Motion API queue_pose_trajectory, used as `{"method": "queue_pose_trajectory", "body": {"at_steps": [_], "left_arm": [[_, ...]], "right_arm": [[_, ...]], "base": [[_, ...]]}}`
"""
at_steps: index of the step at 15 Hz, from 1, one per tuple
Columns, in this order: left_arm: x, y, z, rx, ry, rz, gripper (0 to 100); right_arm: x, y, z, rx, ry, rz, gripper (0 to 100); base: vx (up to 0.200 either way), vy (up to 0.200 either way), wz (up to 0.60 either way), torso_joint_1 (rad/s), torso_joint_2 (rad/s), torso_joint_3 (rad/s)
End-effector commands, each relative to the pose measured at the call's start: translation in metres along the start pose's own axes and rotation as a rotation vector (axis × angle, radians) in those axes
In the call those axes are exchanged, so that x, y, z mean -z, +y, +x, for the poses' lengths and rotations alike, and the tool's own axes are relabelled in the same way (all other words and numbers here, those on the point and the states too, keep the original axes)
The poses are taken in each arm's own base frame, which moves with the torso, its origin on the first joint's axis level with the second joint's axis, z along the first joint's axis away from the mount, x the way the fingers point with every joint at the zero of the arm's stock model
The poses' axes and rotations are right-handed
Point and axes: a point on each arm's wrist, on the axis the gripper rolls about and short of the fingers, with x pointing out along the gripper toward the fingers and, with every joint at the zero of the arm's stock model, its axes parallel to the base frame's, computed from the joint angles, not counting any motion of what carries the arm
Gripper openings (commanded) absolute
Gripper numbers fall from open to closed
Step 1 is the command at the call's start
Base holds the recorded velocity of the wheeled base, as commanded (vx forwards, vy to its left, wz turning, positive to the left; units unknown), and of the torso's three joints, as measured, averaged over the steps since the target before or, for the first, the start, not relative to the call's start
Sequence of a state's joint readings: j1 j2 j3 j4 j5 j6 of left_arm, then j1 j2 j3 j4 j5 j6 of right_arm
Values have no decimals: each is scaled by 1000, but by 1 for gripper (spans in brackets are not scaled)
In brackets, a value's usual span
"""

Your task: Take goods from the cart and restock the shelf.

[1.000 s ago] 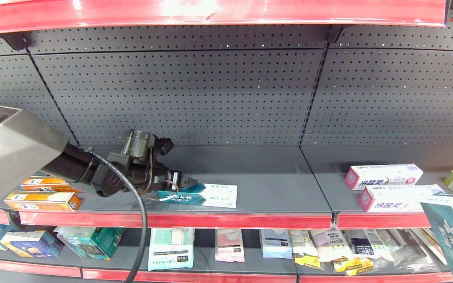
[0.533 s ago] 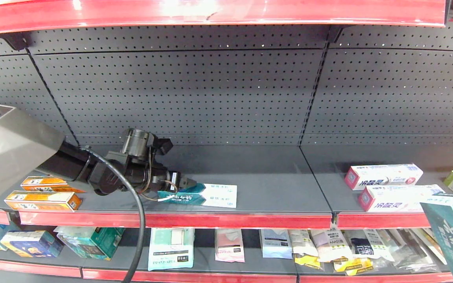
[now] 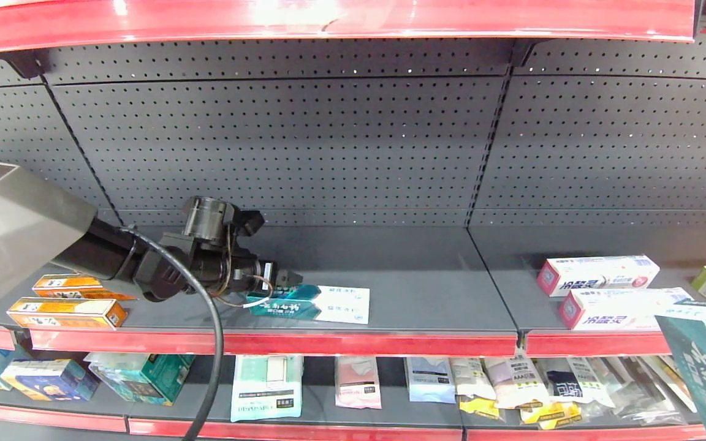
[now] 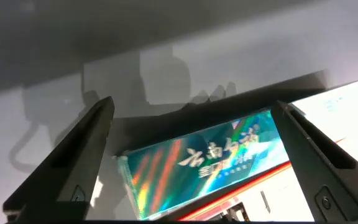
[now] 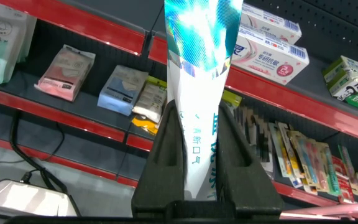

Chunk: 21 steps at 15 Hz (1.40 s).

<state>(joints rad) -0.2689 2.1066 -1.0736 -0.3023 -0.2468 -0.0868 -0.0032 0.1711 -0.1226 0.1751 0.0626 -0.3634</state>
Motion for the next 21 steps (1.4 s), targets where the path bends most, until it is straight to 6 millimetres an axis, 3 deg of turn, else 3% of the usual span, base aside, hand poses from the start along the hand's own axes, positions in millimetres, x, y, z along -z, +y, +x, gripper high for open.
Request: {"method": "queue_pose_trajectory", "body": {"at_steps": [1, 7, 12, 15, 16, 17, 18, 21], "left_arm": [[-2, 3, -7, -7, -12, -5, 100], [7, 17, -77, -64, -74, -46, 100], [41, 8, -161, -56, -160, -34, 100], [66, -5, -206, -75, -245, -22, 100], [84, -12, -225, -72, -281, -15, 100], [90, -15, -230, -66, -293, -7, 100], [111, -26, -249, -55, -344, 16, 100], [152, -40, -271, -30, -365, 38, 100]], "right_arm": [[0, 0, 0, -1, 0, 0, 0], [-5, -2, 6, -42, 50, 7, 0], [-47, -19, 17, -56, 88, 74, 0], [-65, -26, 29, -69, 131, 124, 0], [-66, -27, 36, -82, 169, 127, 0], [-66, -27, 37, -86, 177, 127, 0], [-66, -27, 44, -119, 204, 127, 0], [-66, -26, 53, -155, 243, 126, 0]], "base": [[0, 0, 0, 0, 0, 0], [0, 0, 0, 0, 0, 0], [0, 0, 0, 0, 0, 0], [0, 0, 0, 0, 0, 0], [0, 0, 0, 0, 0, 0], [0, 0, 0, 0, 0, 0], [0, 0, 0, 0, 0, 0], [0, 0, 0, 0, 0, 0]]}}
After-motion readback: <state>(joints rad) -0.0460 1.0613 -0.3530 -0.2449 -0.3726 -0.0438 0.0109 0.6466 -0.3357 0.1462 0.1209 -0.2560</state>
